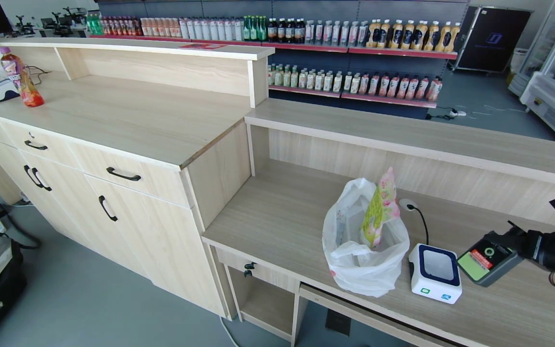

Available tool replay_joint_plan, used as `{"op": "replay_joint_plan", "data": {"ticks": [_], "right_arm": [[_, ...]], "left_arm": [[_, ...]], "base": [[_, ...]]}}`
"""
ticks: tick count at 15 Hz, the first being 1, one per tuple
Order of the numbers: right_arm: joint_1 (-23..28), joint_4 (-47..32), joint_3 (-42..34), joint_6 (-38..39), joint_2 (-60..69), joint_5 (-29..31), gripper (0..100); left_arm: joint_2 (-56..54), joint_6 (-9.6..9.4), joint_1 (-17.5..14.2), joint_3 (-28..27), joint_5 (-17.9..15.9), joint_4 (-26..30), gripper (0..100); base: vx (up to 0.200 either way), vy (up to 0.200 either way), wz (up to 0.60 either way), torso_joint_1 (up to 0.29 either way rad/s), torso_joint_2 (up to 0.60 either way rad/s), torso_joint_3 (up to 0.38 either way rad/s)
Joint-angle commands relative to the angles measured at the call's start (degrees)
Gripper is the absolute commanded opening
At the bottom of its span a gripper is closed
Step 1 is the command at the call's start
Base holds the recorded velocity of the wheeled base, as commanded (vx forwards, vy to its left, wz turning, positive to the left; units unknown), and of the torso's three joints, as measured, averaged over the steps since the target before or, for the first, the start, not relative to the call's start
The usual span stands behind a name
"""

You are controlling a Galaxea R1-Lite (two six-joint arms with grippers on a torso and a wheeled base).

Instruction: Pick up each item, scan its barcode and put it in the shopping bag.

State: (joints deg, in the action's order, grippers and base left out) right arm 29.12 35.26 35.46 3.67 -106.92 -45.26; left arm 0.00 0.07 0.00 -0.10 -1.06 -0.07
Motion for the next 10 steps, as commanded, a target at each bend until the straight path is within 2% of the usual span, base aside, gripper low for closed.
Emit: {"op": "replay_joint_plan", "data": {"ticks": [1, 4, 7, 8, 10], "right_arm": [[-0.1, 0.1, 0.0, 0.0, -0.4, 0.0, 0], [-0.1, 0.2, 0.2, 0.0, 0.8, -0.1, 0], [-1.7, -0.9, -1.8, -1.0, 13.6, 0.6, 0], [-2.0, -1.4, -3.7, -5.2, 18.8, 2.4, 0], [-2.1, -3.5, -6.1, -19.7, 25.4, 10.1, 0]], "left_arm": [[0.0, 0.01, 0.0, 0.0, 0.0, 0.0, 100], [0.0, 0.01, 0.0, 0.0, 0.0, 0.0, 100], [0.0, 0.01, 0.0, 0.0, 0.0, 0.0, 100], [0.0, 0.01, 0.0, 0.0, 0.0, 0.0, 100], [0.0, 0.01, 0.0, 0.0, 0.0, 0.0, 100]], "base": [[0.0, 0.0, 0.0, 0.0, 0.0, 0.0], [0.0, 0.0, 0.0, 0.0, 0.0, 0.0], [0.0, 0.0, 0.0, 0.0, 0.0, 0.0], [0.0, 0.0, 0.0, 0.0, 0.0, 0.0], [0.0, 0.0, 0.0, 0.0, 0.0, 0.0]]}}
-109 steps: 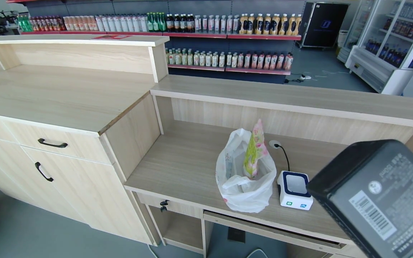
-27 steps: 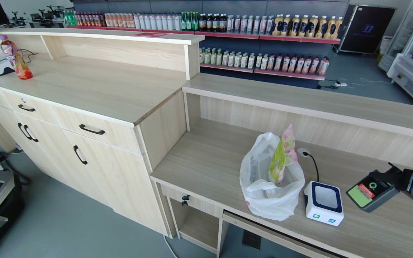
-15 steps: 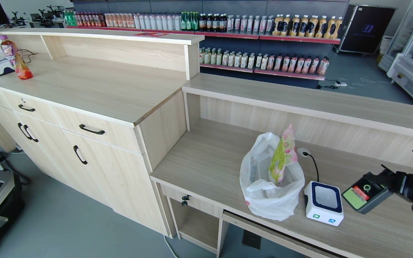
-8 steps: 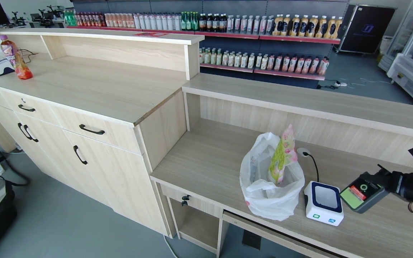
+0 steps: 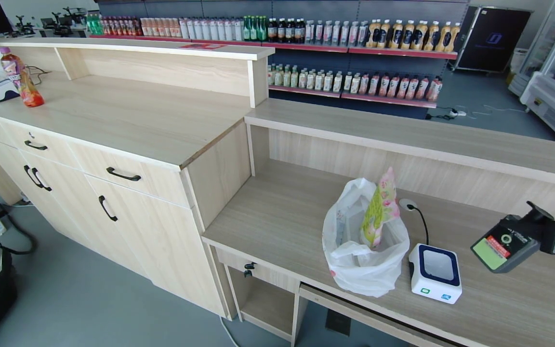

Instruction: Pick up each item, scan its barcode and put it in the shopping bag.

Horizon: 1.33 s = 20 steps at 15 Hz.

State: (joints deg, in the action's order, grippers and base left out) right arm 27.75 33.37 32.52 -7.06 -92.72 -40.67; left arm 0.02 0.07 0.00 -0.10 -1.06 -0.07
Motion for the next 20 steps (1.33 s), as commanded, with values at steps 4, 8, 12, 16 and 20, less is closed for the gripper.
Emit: {"op": "replay_joint_plan", "data": {"ticks": [4, 8, 12, 16, 20], "right_arm": [[-0.8, -1.9, -4.6, -32.1, 14.2, 11.0, 0], [-2.1, 2.4, -5.9, -38.6, 14.1, 11.0, 0], [-3.4, 4.9, -6.0, -39.3, 12.9, 11.0, 0], [-9.2, 8.9, -6.1, -37.5, 11.9, 10.2, 0], [-14.9, 9.3, -6.5, -36.9, 10.9, 9.7, 0]], "left_arm": [[0.0, -0.07, 0.0, 0.0, 0.0, 0.0, 100], [0.0, 0.01, 0.0, 0.0, 0.0, 0.0, 100], [0.0, 0.01, 0.0, 0.0, 0.0, 0.0, 100], [0.0, 0.01, 0.0, 0.0, 0.0, 0.0, 100], [0.0, 0.01, 0.0, 0.0, 0.0, 0.0, 100]], "base": [[0.0, 0.0, 0.0, 0.0, 0.0, 0.0], [0.0, 0.0, 0.0, 0.0, 0.0, 0.0], [0.0, 0.0, 0.0, 0.0, 0.0, 0.0], [0.0, 0.0, 0.15, 0.002, 0.0, 0.001], [0.0, 0.0, 0.45, -0.003, 0.0, 0.001]]}}
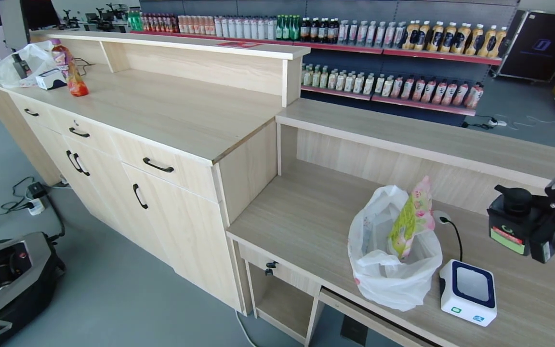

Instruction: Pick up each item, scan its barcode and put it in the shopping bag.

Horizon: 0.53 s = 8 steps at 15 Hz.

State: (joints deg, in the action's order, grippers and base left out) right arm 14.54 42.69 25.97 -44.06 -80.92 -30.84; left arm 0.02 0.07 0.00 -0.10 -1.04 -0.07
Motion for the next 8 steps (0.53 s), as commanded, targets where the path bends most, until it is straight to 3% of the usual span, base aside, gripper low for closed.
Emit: {"op": "replay_joint_plan", "data": {"ticks": [1, 4, 8], "right_arm": [[-2.8, -0.1, 0.0, 0.2, -1.4, -0.1, 0], [-3.8, -0.7, -0.7, 2.3, -4.7, -0.2, 0], [-4.9, -0.4, 0.0, 13.4, -16.3, -0.3, 0]], "left_arm": [[0.0, 0.01, 0.0, 0.0, 0.0, 0.0, 100], [0.0, 0.01, 0.0, 0.0, 0.0, 0.0, 100], [0.0, 0.01, 0.0, 0.0, 0.0, 0.0, 100]], "base": [[0.0, 0.0, 0.0, 0.0, 0.0, 0.0], [0.0, 0.0, 0.0, 0.0, 0.0, 0.0], [0.0, 0.0, 0.0, 0.0, 0.0, 0.0]]}}
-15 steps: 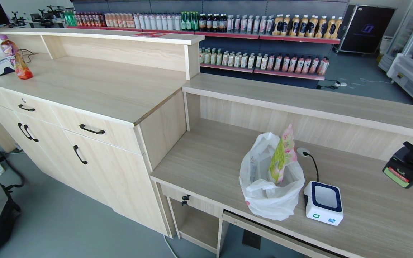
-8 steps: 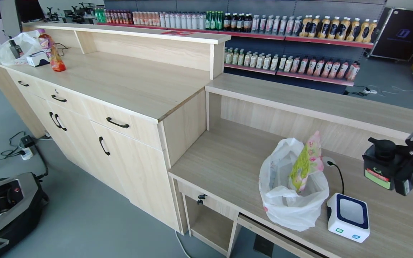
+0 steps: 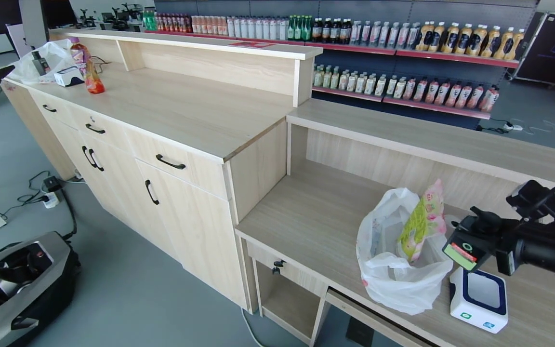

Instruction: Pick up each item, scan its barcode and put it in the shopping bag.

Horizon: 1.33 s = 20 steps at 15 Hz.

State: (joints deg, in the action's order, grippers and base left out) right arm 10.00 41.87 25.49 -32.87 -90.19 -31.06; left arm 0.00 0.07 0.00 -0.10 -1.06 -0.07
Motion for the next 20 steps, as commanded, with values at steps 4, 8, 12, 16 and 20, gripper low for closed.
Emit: {"op": "replay_joint_plan", "data": {"ticks": [4, 8, 12, 16, 20], "right_arm": [[-1.6, 7.7, 1.1, 2.5, -17.7, -0.1, 0], [-3.8, 15.6, 2.0, 2.5, -24.3, -0.1, 0], [-5.8, 24.0, 2.0, 2.5, -30.3, -0.1, 0], [-6.7, 26.4, 2.0, 2.5, -33.6, -0.1, 0], [-6.6, 30.1, 2.0, 2.5, -36.0, -0.4, 0]], "left_arm": [[0.0, 0.01, 0.0, 0.0, 0.0, 0.0, 100], [0.0, 0.01, 0.0, 0.0, 0.0, 0.0, 100], [0.0, 0.01, 0.0, 0.0, 0.0, 0.0, 100], [0.0, 0.01, 0.0, 0.0, 0.0, 0.0, 100], [0.0, 0.01, 0.0, 0.0, 0.0, 0.0, 100]], "base": [[0.0, 0.0, 0.0, 0.0, 0.0, 0.0], [0.0, 0.0, 0.0, 0.0, 0.0, 0.0], [0.0, 0.0, 0.0, 0.0, 0.0, 0.0], [0.0, 0.0, 0.0, 0.0, 0.0, 0.0], [0.0, 0.0, 0.0, 0.0, 0.0, 0.0]]}}
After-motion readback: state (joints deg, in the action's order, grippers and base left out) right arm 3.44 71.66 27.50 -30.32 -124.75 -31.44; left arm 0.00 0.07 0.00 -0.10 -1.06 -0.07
